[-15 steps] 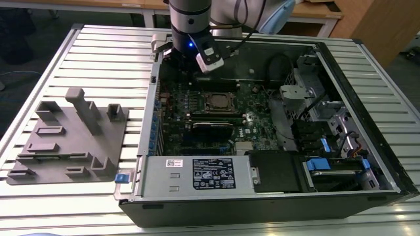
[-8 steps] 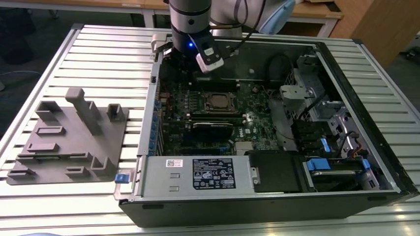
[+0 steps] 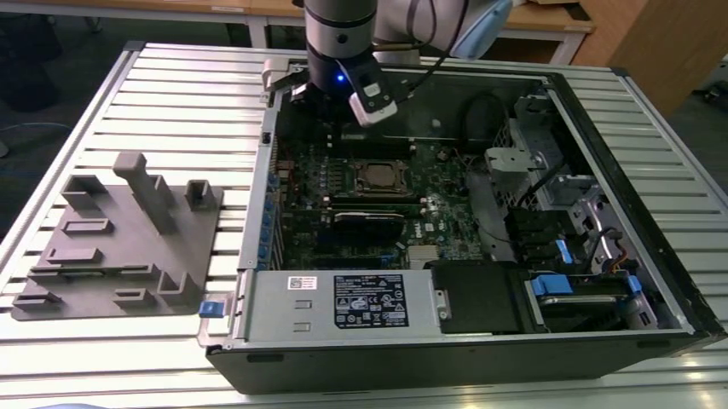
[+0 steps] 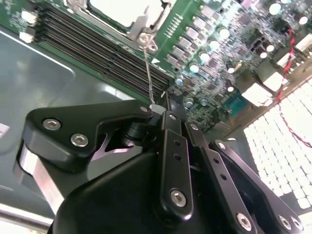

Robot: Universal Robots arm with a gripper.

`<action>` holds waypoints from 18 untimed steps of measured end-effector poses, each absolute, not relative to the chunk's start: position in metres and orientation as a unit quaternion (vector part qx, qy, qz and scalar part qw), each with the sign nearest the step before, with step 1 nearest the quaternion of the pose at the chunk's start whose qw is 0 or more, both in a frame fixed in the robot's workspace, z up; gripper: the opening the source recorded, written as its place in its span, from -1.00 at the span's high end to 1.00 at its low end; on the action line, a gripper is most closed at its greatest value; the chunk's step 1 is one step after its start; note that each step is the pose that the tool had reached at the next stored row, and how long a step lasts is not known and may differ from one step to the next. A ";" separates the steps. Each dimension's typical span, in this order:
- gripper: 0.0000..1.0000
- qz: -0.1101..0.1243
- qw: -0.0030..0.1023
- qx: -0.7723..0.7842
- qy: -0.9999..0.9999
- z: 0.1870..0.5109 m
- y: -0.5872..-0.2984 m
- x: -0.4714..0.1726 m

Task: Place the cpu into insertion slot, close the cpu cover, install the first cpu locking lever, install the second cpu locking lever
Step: 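Install the first cpu locking lever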

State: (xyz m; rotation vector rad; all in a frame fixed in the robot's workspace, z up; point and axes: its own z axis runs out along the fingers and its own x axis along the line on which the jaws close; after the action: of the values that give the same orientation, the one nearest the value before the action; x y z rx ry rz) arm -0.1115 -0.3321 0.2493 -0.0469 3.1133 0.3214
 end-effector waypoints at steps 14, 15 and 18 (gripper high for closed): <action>0.79 0.103 0.006 -0.015 0.995 0.249 -0.332 -0.078; 0.79 0.103 0.006 -0.015 0.995 0.249 -0.332 -0.076; 0.79 0.103 0.006 -0.015 0.995 0.249 -0.332 -0.076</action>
State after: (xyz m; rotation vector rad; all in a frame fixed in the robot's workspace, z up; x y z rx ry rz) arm -0.0756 -0.3322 0.2492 -0.0467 3.1133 0.3214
